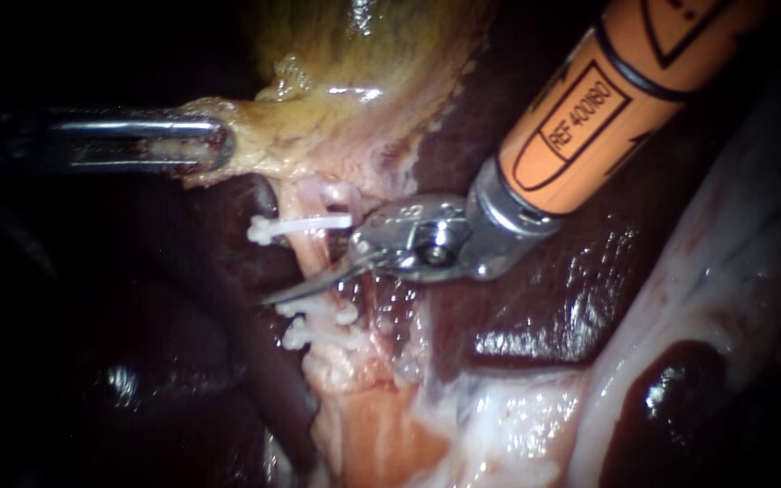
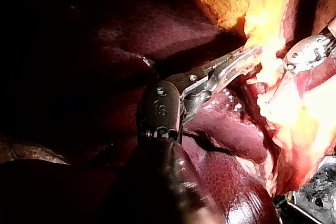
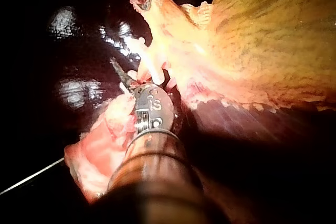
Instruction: Go to the cutting position left tube
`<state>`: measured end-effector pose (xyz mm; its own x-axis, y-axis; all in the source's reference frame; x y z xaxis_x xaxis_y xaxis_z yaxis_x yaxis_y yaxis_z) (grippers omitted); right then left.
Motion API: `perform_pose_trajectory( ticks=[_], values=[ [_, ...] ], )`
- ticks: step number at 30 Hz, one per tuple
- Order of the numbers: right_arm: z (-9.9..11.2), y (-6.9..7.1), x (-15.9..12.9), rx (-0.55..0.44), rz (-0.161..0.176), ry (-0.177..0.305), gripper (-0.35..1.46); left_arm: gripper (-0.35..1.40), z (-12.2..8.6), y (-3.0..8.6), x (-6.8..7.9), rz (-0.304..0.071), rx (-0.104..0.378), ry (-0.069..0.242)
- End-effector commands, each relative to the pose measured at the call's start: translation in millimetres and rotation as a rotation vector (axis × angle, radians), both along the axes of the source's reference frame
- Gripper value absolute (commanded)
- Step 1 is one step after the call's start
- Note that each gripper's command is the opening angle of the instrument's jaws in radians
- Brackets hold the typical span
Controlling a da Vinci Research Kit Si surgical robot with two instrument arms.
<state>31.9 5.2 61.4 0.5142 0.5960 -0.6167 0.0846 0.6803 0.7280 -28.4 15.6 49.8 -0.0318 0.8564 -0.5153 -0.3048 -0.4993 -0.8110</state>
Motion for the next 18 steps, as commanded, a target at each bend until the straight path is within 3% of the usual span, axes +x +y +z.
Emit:
perform_pose_trajectory(
  ticks=[1, 11, 18],
  values=[
    [-0.2, -0.2, 0.2, 0.017, -0.001, 0.012, 1.38, -0.35, 0.0, 0.0, 0.0, -0.001, 0.000, 0.001],
    [-4.2, -0.6, 0.3, 0.140, -0.023, 0.144, 1.38, -0.35, 0.0, -0.1, 0.0, -0.001, 0.000, 0.001],
    [-6.5, -0.3, 0.3, 0.171, -0.012, 0.178, 1.38, -0.35, 0.0, -0.1, 0.0, 0.000, 0.000, 0.000]
  ],
)
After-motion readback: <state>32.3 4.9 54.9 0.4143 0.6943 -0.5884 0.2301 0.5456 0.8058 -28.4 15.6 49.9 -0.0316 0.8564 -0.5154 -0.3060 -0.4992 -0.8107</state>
